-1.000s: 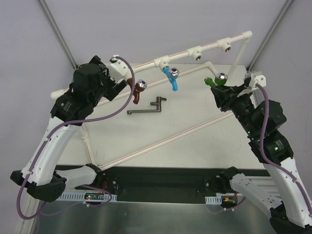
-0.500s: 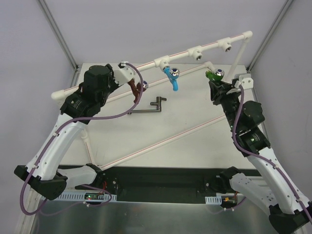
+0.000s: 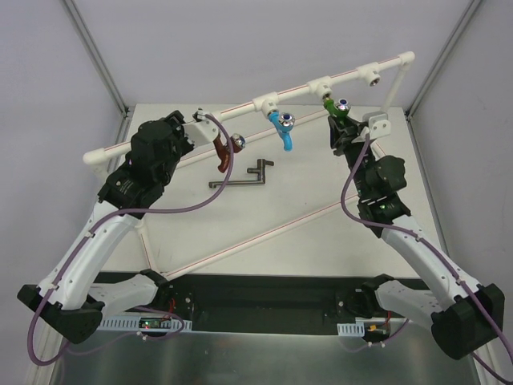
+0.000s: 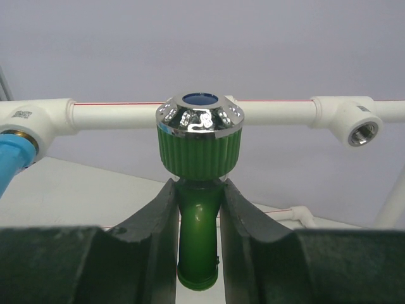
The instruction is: Install the water faucets
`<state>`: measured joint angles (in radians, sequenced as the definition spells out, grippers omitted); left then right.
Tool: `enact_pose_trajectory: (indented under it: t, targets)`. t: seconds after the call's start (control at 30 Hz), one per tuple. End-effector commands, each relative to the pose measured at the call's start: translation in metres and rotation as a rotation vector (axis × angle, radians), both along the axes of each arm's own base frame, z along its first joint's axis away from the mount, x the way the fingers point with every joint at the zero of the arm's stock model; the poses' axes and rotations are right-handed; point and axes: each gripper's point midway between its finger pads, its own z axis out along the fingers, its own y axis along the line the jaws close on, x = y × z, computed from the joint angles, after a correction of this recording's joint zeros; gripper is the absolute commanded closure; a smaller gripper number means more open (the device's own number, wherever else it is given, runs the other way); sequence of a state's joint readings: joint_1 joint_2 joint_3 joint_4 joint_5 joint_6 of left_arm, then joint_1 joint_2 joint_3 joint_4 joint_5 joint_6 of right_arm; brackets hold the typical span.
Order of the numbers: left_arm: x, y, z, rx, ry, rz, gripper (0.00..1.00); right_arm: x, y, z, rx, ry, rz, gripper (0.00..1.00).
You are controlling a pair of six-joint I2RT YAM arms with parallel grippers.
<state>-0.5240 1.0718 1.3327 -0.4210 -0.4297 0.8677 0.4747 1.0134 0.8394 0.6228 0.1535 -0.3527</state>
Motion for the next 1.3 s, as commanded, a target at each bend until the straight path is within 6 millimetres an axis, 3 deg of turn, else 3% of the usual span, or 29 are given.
enact_pose_trajectory:
  t: [0.0, 0.17, 0.5, 0.83, 1.27]
  targets:
    - [-0.007, -0.007, -0.046, -0.244, 0.103, 0.082, 1.00, -0.012, -0.001, 0.051, 0.100, -0.216, 0.080, 0.98]
    - [-0.008, -0.010, -0.045, -0.270, 0.078, 0.054, 1.00, -0.006, -0.008, 0.039, 0.116, -0.216, 0.114, 0.98]
    - [-0.008, -0.017, -0.049, -0.291, 0.072, 0.021, 1.00, -0.009, -0.008, 0.038, 0.100, -0.242, 0.159, 0.98]
    - [-0.005, -0.020, -0.055, -0.288, 0.087, 0.018, 1.00, -0.002, -0.012, 0.024, 0.083, -0.214, 0.150, 0.98]
    - [-0.004, -0.023, -0.058, -0.285, 0.097, 0.007, 1.00, 0.009, -0.007, 0.025, 0.074, -0.214, 0.176, 0.98]
